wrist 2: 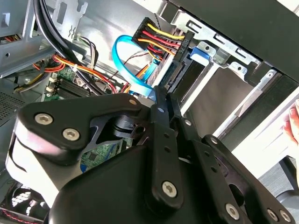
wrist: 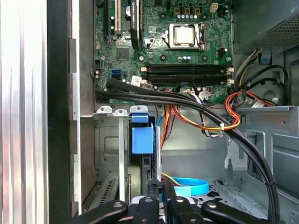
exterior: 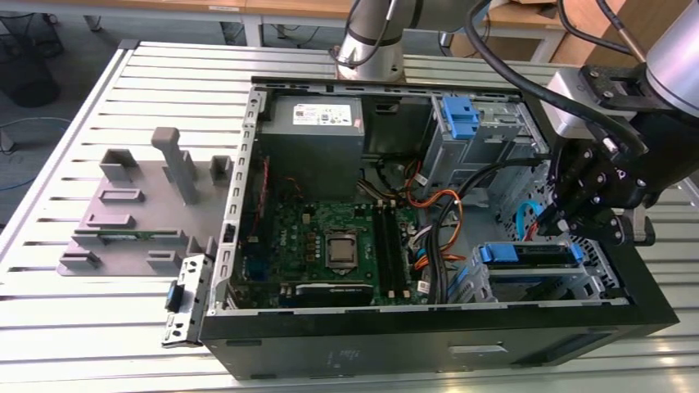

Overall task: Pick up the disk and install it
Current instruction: 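Insert the first disk wire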

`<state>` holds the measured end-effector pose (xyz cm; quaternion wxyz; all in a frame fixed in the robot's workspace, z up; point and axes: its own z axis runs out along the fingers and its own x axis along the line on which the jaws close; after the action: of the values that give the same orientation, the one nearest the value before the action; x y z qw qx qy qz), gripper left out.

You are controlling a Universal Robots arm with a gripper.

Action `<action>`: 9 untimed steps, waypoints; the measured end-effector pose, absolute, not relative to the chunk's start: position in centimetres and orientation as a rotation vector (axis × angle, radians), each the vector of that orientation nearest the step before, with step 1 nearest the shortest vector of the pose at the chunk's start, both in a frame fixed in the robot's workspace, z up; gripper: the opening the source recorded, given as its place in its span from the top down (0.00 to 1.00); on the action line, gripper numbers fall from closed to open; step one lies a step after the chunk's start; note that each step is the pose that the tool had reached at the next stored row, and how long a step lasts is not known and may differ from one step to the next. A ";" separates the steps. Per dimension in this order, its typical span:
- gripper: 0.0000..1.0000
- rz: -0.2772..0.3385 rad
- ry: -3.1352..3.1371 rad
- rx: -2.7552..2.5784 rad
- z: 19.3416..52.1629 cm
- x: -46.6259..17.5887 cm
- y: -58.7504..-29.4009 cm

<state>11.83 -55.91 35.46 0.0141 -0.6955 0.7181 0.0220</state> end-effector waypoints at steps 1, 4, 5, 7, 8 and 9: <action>0.84 0.069 2.236 -2.166 35.4 11.8 -56.0; 0.84 0.067 2.236 -2.166 35.4 11.7 -56.0; 0.84 0.064 2.235 -2.165 35.3 11.7 -56.0; 0.84 0.057 2.231 -2.162 35.2 11.7 -56.0; 0.84 0.055 2.230 -2.162 35.2 11.7 -56.0; 0.84 0.055 2.230 -2.162 35.2 11.7 -56.0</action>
<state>11.68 -56.04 35.18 0.0175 -0.6959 0.7177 0.0177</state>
